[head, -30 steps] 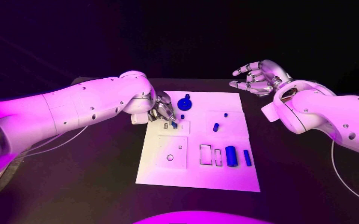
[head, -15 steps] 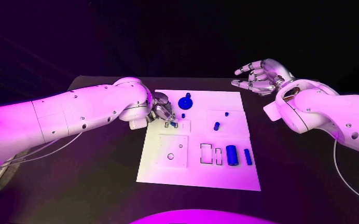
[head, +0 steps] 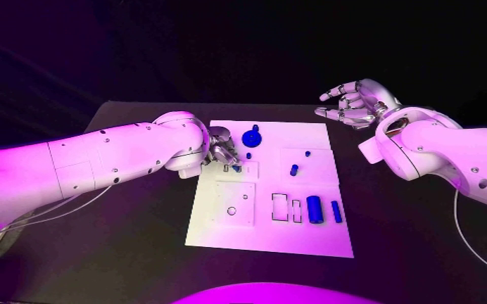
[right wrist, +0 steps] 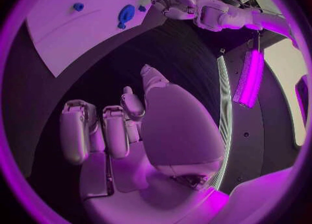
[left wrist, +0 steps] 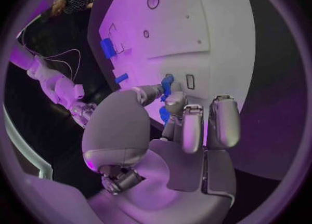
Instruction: Assemble the parts on the task board
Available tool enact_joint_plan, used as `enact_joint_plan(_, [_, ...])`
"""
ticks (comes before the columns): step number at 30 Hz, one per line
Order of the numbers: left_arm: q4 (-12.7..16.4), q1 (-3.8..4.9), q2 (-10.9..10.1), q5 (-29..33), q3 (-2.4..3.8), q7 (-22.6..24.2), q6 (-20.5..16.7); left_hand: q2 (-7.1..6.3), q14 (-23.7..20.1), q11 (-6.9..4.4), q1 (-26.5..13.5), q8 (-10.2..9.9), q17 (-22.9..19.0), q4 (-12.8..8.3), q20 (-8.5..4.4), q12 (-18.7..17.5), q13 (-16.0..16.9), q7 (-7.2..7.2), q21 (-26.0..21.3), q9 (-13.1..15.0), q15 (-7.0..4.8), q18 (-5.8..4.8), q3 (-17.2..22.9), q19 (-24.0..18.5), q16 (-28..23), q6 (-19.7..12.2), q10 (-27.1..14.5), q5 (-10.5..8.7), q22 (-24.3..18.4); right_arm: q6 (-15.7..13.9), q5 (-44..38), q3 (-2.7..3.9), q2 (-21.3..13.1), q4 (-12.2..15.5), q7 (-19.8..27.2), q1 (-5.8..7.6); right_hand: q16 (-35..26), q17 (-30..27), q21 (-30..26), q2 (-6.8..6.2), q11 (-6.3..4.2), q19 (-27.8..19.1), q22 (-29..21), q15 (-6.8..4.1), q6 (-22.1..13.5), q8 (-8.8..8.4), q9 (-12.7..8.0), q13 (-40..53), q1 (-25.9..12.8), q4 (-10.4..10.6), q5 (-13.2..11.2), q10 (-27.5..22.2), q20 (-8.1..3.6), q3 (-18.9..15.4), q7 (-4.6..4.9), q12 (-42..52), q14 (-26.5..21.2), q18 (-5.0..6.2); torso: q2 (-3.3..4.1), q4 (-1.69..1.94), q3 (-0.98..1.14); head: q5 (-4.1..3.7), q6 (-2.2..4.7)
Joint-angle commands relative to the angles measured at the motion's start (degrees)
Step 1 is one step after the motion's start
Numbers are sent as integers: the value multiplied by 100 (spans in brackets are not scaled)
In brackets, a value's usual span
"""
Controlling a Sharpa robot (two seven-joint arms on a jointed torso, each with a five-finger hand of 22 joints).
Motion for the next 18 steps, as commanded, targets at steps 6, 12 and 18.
enact_joint_plan(6, [42, -17, 23, -169, -4, 55, -112, 22, 563, 7, -1, 32, 1348, -1057, -10, 28, 16, -28, 32, -3, -42, -54, 1104, 50, 18, 18, 47, 34, 16, 17, -41, 2, 1, 3, 35, -7, -35, 689, -36, -6, -10, 64, 1086, -41, -33, 28, -9, -5, -58, 6, 31, -9, -54, 43, 1, -17, 410, 64, 3, 4, 1, -9, -7])
enact_joint_plan(12, [71, -18, 27, -168, -3, 50, -61, 9, 565, 4, -8, 33, 1353, -1065, -12, 36, 25, -32, 33, -1, -45, -54, 1121, 51, 21, 28, 61, 40, 16, 22, -41, 2, 3, -2, 35, -11, -35, 689, -36, -6, -10, 64, 1086, -41, -33, 28, -9, -5, -58, 6, 31, -9, -54, 43, 1, -17, 410, 64, 1, 1, -1, -9, -9])
enact_joint_plan(18, [93, -18, 24, -150, -3, 40, -33, -4, 566, 0, -15, 33, 1356, -1077, -14, 42, 32, -36, 39, 1, -48, -57, 1140, 60, 23, 40, 75, 50, 31, 29, -41, 2, 4, -6, 34, -14, -35, 689, -36, -6, -10, 64, 1086, -41, -33, 28, -9, -5, -58, 6, 31, -9, -54, 43, 1, -17, 410, 64, 0, 3, -1, -11, -18])
